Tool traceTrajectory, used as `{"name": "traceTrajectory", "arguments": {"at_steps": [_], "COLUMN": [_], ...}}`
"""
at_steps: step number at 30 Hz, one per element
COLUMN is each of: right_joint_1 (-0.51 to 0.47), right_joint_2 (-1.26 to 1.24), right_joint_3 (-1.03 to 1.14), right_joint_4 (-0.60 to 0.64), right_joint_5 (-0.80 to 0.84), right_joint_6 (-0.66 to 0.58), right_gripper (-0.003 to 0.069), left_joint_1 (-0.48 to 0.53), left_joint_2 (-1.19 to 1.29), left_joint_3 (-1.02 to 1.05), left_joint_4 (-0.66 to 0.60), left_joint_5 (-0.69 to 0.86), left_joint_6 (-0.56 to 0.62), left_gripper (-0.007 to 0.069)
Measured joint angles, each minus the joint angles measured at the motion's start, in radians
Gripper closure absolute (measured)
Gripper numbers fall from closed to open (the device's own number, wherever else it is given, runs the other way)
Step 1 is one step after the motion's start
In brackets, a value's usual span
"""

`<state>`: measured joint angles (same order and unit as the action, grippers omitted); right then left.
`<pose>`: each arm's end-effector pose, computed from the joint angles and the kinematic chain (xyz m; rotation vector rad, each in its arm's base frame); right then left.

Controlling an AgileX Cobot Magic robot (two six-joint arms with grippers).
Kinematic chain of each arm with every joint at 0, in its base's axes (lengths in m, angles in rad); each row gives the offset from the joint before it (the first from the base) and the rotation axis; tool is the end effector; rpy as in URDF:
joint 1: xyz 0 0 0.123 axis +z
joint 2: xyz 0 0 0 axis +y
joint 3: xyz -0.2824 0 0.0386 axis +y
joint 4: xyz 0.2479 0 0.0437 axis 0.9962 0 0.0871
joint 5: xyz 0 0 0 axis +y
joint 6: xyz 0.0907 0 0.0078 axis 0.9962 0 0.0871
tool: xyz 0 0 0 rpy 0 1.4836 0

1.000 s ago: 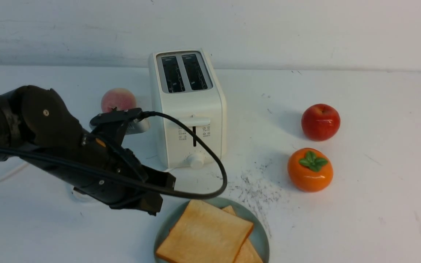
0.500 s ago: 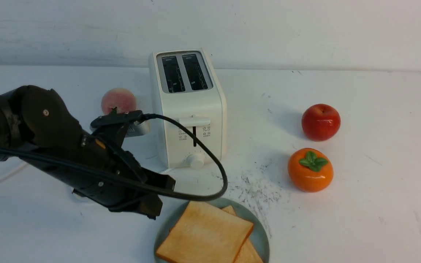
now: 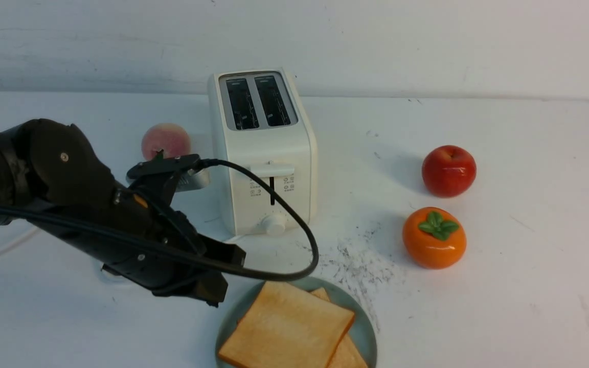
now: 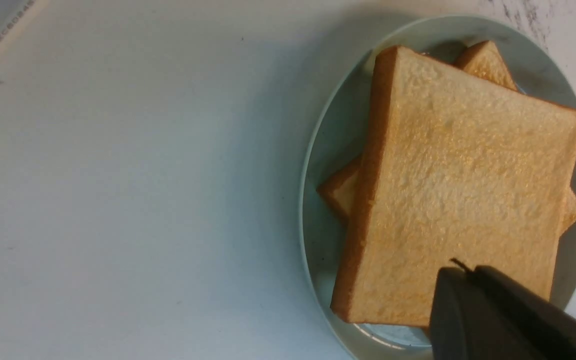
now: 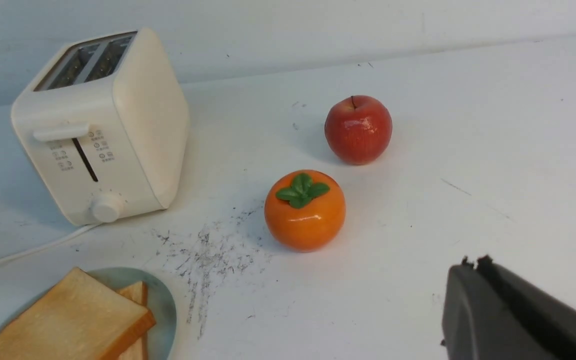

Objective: Take toasted bread from bread machine on white table place on plate.

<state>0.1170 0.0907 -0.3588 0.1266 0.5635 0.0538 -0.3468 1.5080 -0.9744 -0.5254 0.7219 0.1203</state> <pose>0.0376 0.0106 0.2763 -0.0098 1.7823 0.2604 0.2677 -0.1289 0.2423 0.1893 2.7209 -0.6472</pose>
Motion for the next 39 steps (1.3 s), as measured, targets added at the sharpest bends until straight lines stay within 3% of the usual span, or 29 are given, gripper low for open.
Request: {"name": "traceTrajectory", "arguments": {"at_steps": [6,13,21,29,39], "right_joint_1": [0.0,-0.001,-0.003,-0.046,-0.051], "right_joint_2": [0.0,-0.04,-0.092,-0.1,-0.1], "right_joint_3": [0.0,0.005,0.179,0.35,0.37], "right_joint_4": [-0.007,-0.105,-0.127,-0.127,-0.135], "right_joint_5": [0.001,-0.003,-0.102,-0.098,-0.16], "right_joint_6": [0.0,0.0,0.0,0.0,0.0], "right_gripper": [0.0664,0.0659,0.0654,0.0646,0.0633], "left_joint_1": [0.0,0.0,0.0,0.0,0.0], "left_joint_2": [0.0,0.0,0.0,-0.009,-0.22], "left_joint_3": [0.0,0.0,0.0,-0.039,-0.179], "left_joint_4": [0.0,0.0,-0.002,0.003,0.052], "left_joint_5": [0.0,0.0,0.009,0.132,0.268], "left_joint_6": [0.0,0.0,-0.001,-0.088,-0.104], "left_gripper": [0.0638,0.0638,0.0636,0.0635,0.0634]}}
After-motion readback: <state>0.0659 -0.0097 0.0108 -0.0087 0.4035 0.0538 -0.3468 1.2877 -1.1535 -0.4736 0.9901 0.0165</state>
